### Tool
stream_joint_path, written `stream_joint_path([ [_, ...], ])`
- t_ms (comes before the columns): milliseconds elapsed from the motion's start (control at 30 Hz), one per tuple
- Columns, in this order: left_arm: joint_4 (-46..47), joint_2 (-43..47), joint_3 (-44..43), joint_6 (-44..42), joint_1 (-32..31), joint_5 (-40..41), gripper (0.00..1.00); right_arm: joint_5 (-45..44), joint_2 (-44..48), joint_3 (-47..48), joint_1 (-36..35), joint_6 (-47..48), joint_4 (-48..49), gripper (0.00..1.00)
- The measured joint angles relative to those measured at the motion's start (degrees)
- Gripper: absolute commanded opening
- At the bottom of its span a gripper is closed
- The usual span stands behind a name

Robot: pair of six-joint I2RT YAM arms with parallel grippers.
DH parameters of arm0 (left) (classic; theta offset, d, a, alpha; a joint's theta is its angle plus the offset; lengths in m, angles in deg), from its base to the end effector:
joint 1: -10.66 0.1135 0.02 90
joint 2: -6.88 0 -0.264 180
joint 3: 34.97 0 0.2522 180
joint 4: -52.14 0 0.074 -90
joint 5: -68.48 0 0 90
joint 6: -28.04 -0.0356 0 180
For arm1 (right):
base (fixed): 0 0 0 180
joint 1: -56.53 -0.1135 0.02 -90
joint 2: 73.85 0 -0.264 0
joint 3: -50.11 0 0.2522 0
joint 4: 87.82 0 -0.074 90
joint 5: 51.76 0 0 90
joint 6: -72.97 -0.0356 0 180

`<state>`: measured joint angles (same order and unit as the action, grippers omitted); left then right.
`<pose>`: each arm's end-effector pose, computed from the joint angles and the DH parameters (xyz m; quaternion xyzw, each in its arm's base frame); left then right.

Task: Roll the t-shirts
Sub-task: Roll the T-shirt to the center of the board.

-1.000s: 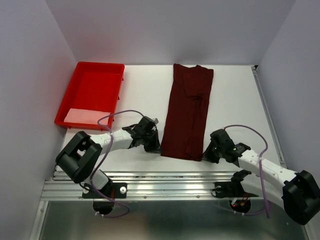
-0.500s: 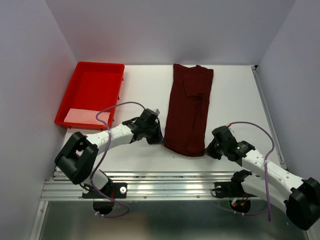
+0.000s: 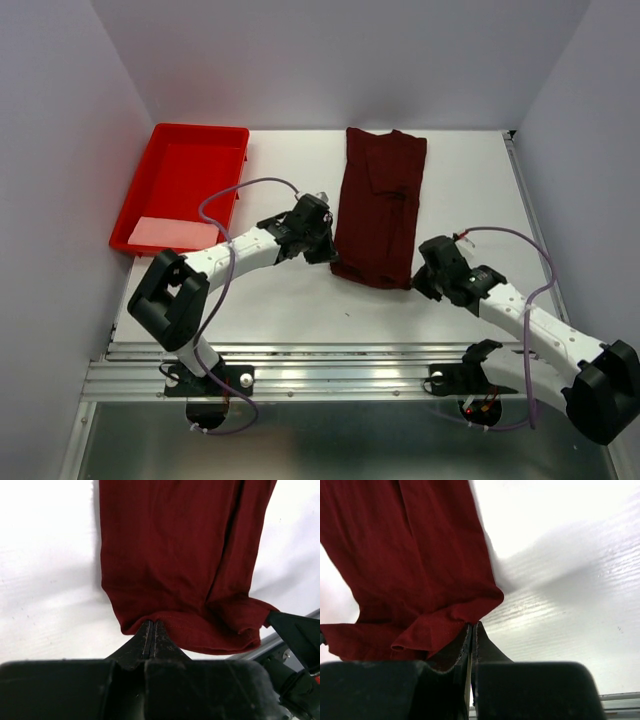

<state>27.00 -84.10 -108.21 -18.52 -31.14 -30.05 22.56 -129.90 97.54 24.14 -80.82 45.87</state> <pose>0.2535 -0.2337 0.2263 0.0166 0.9144 -0.3201 0.2472 0.1606 0.0905 0.2061 0.2952 0.8983 0.1352 0.2962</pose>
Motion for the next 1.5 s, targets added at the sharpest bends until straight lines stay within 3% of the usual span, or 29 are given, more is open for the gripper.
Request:
stream_joint_path([
  [333, -0.6, -6.8, -5.3, -2.4, 1.8, 1.2, 0.0, -6.3, -10.3, 6.5, 0.0, 3.6, 0.6, 0.01],
  [1000, -1.8, -16.6, -14.0, -5.8, 3.1, 2.8, 0.01, -13.2, -20.0, 11.4, 0.0, 8.2, 3.7, 0.09],
  [1133, -3.1, -17.3, -14.7, -6.4, 3.3, 3.8, 0.12, -13.7, -22.4, 12.5, 0.2, 9.4, 4.2, 0.35],
  [1267, -4.5, -17.3, -16.4, -7.4, 3.3, 5.2, 0.3, -14.0, -23.2, 13.8, 0.6, 10.9, 4.5, 0.42],
  [1500, -7.3, -14.8, -17.9, -8.5, 3.3, 9.9, 0.33, -13.1, -19.0, 15.4, 0.9, 12.9, 4.6, 0.54],
])
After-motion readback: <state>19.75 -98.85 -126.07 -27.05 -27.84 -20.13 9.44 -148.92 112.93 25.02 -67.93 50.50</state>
